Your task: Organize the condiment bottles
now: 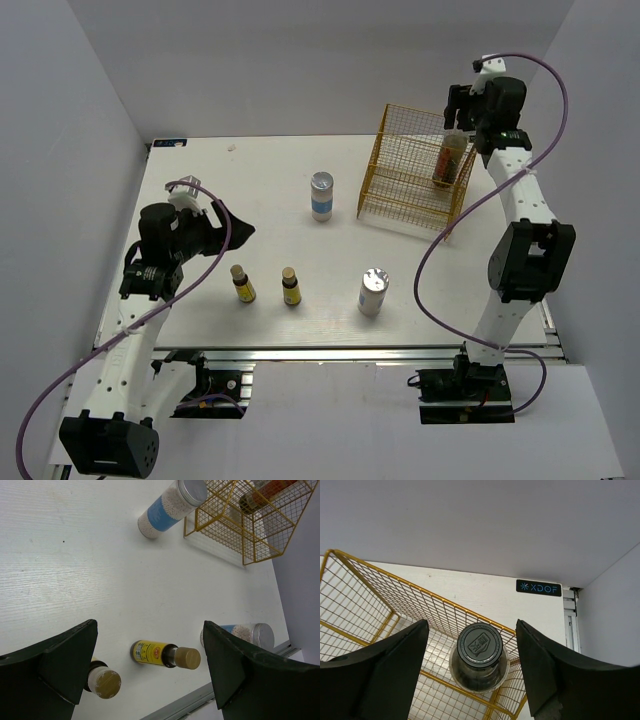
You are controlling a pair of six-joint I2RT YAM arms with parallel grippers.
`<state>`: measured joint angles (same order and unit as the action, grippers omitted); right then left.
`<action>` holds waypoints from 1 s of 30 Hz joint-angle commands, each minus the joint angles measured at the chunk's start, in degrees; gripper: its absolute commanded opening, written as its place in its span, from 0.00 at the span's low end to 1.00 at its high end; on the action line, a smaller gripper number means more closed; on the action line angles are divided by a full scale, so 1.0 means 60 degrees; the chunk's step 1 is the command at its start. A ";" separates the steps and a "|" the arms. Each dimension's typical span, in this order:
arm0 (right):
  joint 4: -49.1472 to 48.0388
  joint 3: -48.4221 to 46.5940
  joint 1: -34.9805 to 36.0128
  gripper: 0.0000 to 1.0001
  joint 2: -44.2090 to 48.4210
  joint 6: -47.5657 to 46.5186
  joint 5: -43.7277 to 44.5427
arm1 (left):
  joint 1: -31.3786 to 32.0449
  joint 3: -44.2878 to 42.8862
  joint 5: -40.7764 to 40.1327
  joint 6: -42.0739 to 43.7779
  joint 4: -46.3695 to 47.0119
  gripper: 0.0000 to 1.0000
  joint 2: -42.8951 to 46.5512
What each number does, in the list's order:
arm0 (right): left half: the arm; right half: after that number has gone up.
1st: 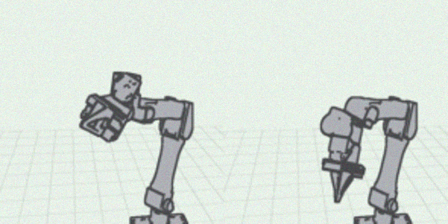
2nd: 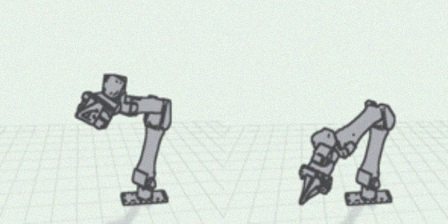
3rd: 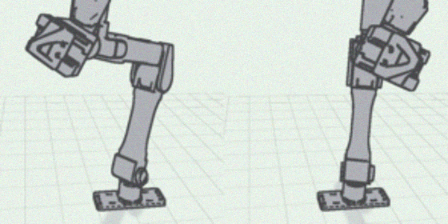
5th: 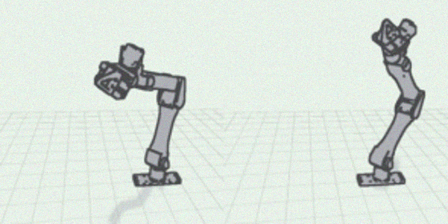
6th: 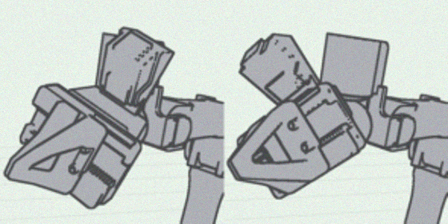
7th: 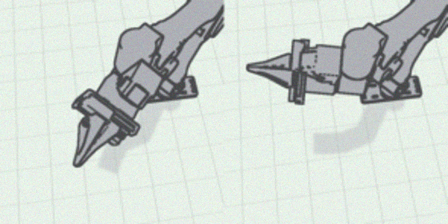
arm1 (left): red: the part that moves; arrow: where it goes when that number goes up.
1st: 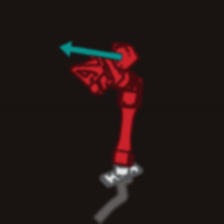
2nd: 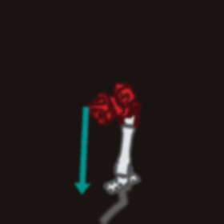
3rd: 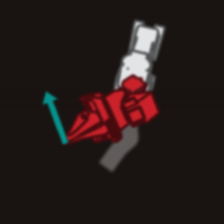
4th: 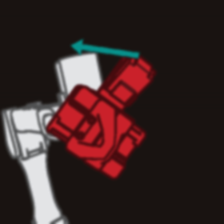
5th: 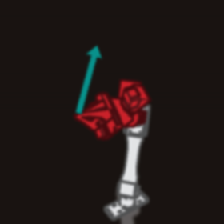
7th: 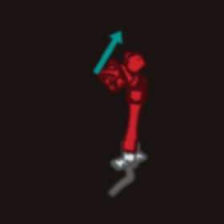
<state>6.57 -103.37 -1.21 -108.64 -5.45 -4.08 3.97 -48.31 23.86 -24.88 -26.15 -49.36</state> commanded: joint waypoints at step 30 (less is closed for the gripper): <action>0.6304 0.6735 0.3921 0.89 0.6942 -0.7677 -0.7408 | -0.0002 -0.0341 0.1048 0.0339 -0.0651 0.84 -0.0005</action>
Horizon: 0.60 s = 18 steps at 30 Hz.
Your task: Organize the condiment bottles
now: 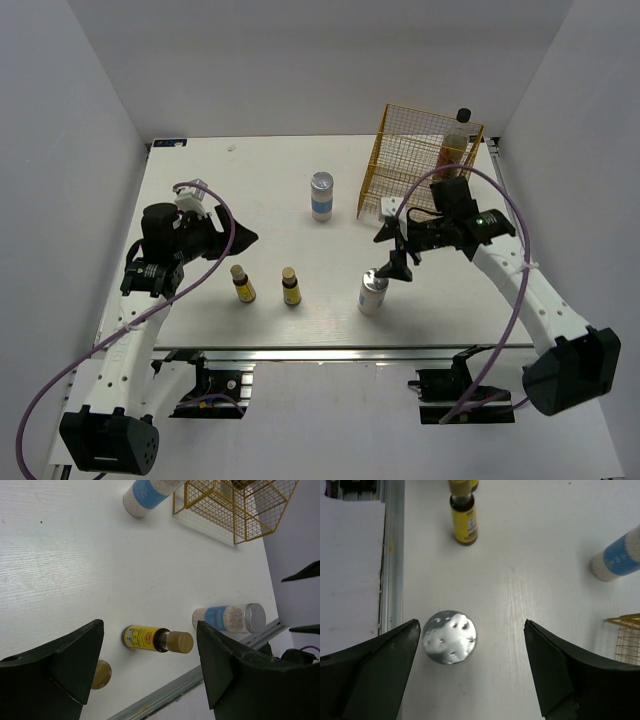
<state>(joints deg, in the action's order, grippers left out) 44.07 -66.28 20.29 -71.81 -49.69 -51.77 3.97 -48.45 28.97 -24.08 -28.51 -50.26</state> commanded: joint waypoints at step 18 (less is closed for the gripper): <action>-0.2043 0.2331 0.1437 0.89 0.0894 0.0651 0.2915 | 0.0013 -0.0085 0.0094 0.0072 -0.0594 0.85 0.0920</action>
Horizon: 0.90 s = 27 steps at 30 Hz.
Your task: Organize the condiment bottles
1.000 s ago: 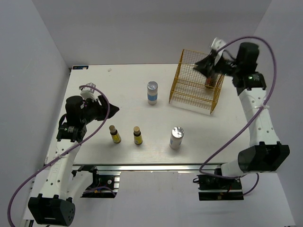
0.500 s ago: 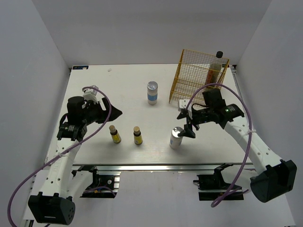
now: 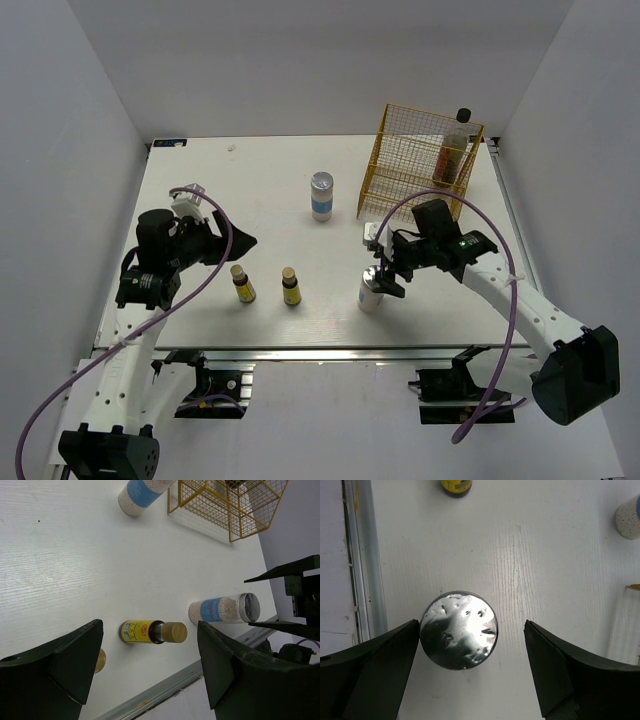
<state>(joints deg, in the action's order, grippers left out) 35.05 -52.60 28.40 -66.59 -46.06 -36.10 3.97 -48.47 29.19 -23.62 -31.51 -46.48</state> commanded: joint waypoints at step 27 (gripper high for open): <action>-0.1373 0.0344 0.0627 0.62 -0.0328 0.0792 0.0114 | -0.0002 -0.0081 0.0189 -0.0048 -0.0154 0.86 0.0305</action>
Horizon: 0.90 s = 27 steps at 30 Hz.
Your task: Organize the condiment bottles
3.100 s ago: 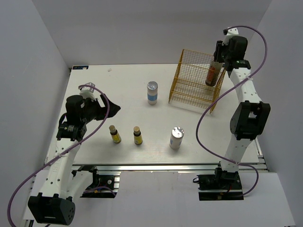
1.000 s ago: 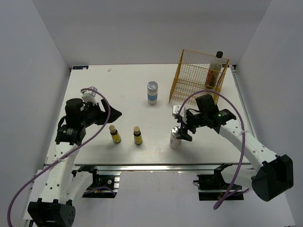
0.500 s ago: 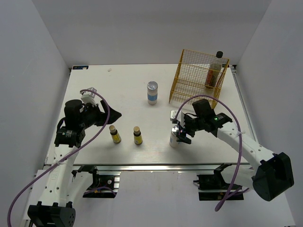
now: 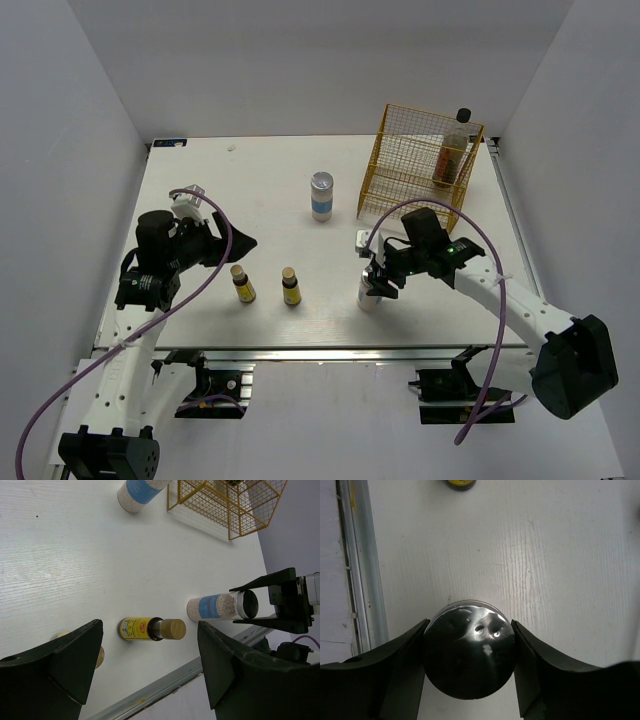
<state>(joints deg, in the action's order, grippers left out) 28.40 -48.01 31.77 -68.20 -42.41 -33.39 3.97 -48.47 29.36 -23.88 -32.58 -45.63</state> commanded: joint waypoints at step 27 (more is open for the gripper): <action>-0.2536 -0.7568 -0.2641 0.00 -0.2942 0.6819 0.3349 | 0.0013 -0.0184 0.0423 -0.0034 0.0669 0.82 -0.0306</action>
<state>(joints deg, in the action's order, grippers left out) 18.96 -88.53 17.45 -84.68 -5.37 -18.98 3.97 -48.47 30.70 -24.05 -30.55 -47.53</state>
